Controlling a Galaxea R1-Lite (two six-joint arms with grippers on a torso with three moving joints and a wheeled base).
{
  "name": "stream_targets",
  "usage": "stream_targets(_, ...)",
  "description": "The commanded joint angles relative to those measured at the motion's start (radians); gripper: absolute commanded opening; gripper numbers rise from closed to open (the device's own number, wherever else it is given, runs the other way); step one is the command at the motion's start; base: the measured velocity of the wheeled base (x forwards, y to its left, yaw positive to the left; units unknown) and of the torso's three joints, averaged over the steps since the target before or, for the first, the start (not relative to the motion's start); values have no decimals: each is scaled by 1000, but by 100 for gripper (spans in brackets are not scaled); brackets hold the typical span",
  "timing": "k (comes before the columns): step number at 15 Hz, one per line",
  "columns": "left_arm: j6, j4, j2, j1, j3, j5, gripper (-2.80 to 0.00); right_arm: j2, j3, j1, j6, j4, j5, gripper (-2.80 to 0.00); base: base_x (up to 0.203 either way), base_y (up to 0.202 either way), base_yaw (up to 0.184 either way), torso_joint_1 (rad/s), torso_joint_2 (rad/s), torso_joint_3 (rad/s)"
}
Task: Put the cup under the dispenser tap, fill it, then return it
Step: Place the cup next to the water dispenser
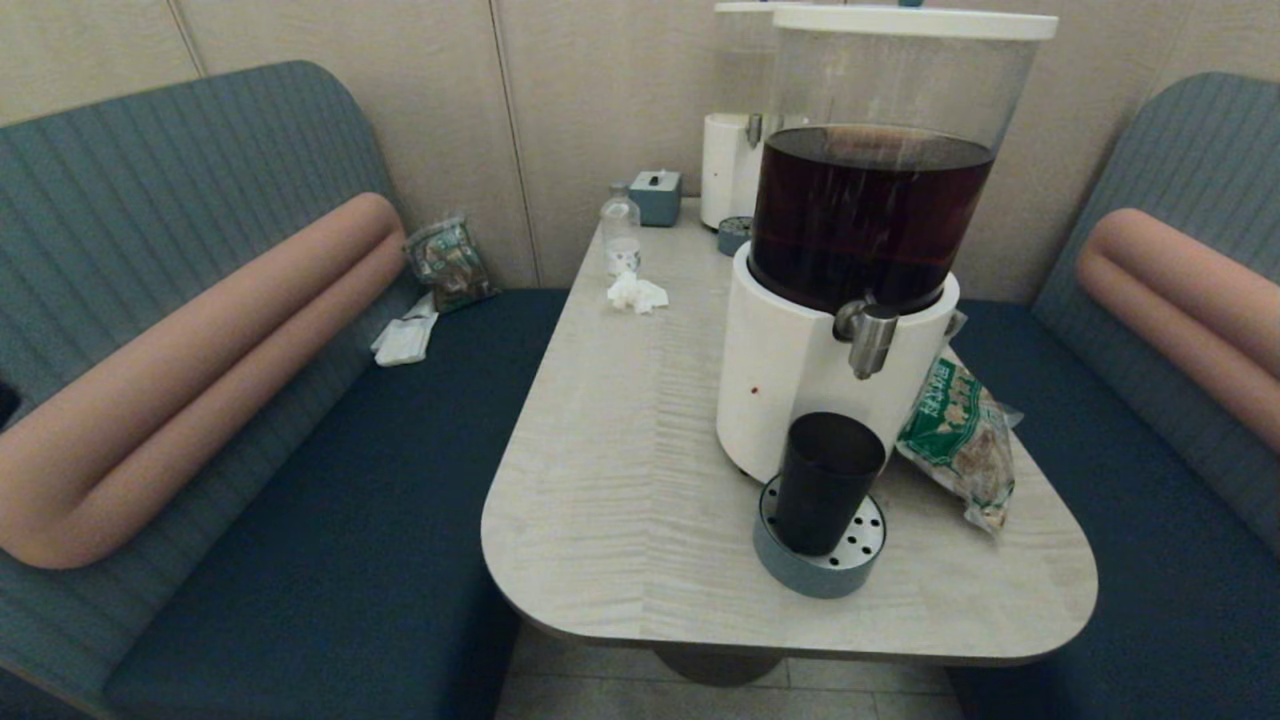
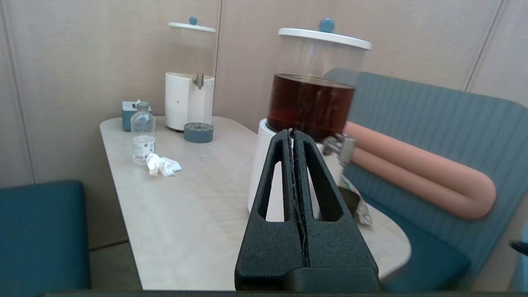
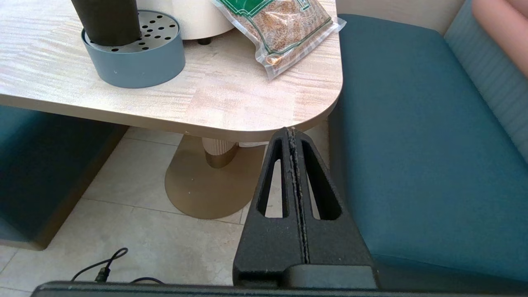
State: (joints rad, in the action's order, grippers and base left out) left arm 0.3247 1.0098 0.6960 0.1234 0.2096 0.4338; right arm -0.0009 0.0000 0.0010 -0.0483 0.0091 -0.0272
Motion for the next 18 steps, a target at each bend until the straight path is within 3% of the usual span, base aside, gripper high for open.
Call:
stream_targets(1, 15, -70, -248, -36, -56, 0, -280, 1, 0, 0, -1, 0, 0, -280, 0, 0, 0, 0, 0, 0)
stream_targets(7, 11, -482, -674, -110, -89, 3, -280, 1, 0, 0, -1, 0, 0, -280, 0, 0, 0, 0, 0, 0)
stream_targets(10, -108, -556, -698, -115, -206, 15, -280, 1, 0, 0, -1, 0, 0, -280, 0, 0, 0, 0, 0, 0)
stream_targets(12, -163, -611, -698, -116, -210, 6, -280, 1, 0, 0, -1, 0, 0, -280, 0, 0, 0, 0, 0, 0)
stream_targets(13, -224, -676, -698, -116, -210, -39, -280, 1, 0, -1, -1, 0, 0, -280, 0, 0, 0, 0, 0, 0)
stream_targets(15, -244, -756, -698, -116, -210, -140, -280, 1, 0, 0, -1, 0, 0, -280, 0, 0, 0, 0, 0, 0)
stream_targets(17, -265, -823, -698, -116, -209, -296, -280, 1, 0, 0, -1, 0, 0, -280, 0, 0, 0, 0, 0, 0)
stream_targets(18, -294, -851, -698, -116, -208, -342, -280, 1, 0, 0, -1, 0, 0, -280, 0, 0, 0, 0, 0, 0)
